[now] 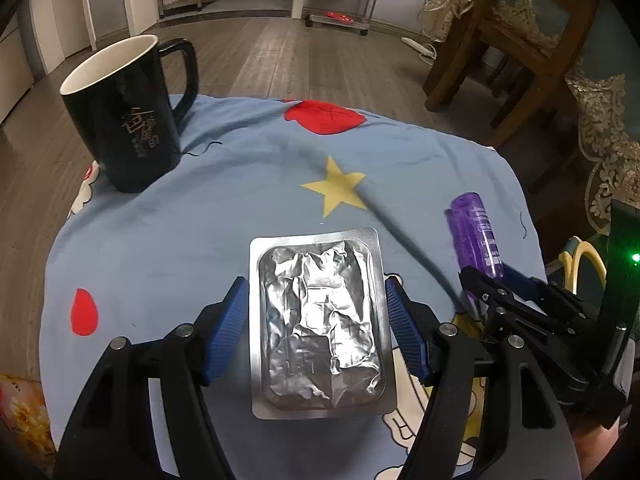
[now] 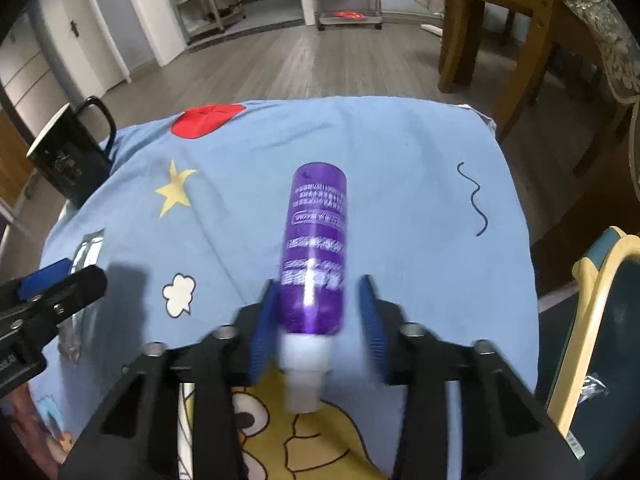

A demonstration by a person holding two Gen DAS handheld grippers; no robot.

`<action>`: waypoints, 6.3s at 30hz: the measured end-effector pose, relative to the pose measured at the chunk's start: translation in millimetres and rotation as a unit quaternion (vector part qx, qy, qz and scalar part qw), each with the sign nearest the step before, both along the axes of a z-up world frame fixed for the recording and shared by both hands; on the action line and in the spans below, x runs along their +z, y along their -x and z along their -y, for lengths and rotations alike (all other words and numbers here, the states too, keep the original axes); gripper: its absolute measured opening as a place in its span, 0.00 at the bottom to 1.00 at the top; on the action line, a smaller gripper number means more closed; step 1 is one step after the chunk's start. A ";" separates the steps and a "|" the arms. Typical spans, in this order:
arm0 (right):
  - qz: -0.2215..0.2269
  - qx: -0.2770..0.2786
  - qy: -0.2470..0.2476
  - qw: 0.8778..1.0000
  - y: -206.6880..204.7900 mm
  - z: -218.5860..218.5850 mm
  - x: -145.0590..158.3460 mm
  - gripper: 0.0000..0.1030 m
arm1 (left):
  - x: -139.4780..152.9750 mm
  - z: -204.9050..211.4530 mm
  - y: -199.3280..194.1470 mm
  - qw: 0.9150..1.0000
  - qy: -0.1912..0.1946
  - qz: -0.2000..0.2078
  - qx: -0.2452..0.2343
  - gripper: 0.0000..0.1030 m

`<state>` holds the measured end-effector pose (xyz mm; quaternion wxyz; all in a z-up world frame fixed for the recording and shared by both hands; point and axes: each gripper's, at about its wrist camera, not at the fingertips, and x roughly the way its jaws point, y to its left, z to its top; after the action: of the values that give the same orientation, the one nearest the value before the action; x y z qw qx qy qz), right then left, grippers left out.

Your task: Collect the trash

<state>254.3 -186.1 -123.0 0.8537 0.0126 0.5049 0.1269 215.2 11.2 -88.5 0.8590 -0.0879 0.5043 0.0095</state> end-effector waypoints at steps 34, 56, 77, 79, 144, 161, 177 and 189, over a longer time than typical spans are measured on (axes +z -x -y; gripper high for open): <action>0.058 -0.066 -0.074 0.993 130.0 130.6 113.4 0.32 | 59.2 117.8 20.5 0.982 0.060 0.066 -0.168 0.65; 0.082 -0.263 -0.143 0.950 170.0 243.6 105.1 0.32 | 52.1 242.0 23.7 0.955 0.118 0.053 -0.268 0.65; 0.066 -0.328 -0.155 0.930 173.4 268.5 87.7 0.32 | 0.1 299.2 -6.4 0.954 0.159 -0.008 -0.252 0.73; 0.063 -0.329 -0.155 0.929 172.5 268.7 86.0 0.32 | 2.2 295.2 -7.6 0.957 0.160 -0.003 -0.241 0.79; 0.213 -0.234 0.005 0.949 286.0 207.0 165.8 0.95 | 129.4 203.4 132.7 0.936 0.012 0.181 -0.301 0.94; 0.194 -0.243 -0.006 0.950 282.1 210.7 155.5 0.95 | 126.3 202.2 131.0 0.937 0.024 0.179 -0.297 0.94; 0.192 -0.244 -0.008 0.951 281.4 211.6 155.0 0.95 | 123.4 204.5 130.0 0.938 0.025 0.175 -0.297 0.94; 0.192 -0.244 -0.008 0.950 281.5 211.8 155.0 0.95 | 123.0 204.7 130.2 0.938 0.025 0.175 -0.298 0.94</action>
<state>-27.2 -398.0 32.1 0.9393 0.1175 0.3117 -0.0815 85.1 -193.4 34.4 0.8948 0.0447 0.3491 -0.2746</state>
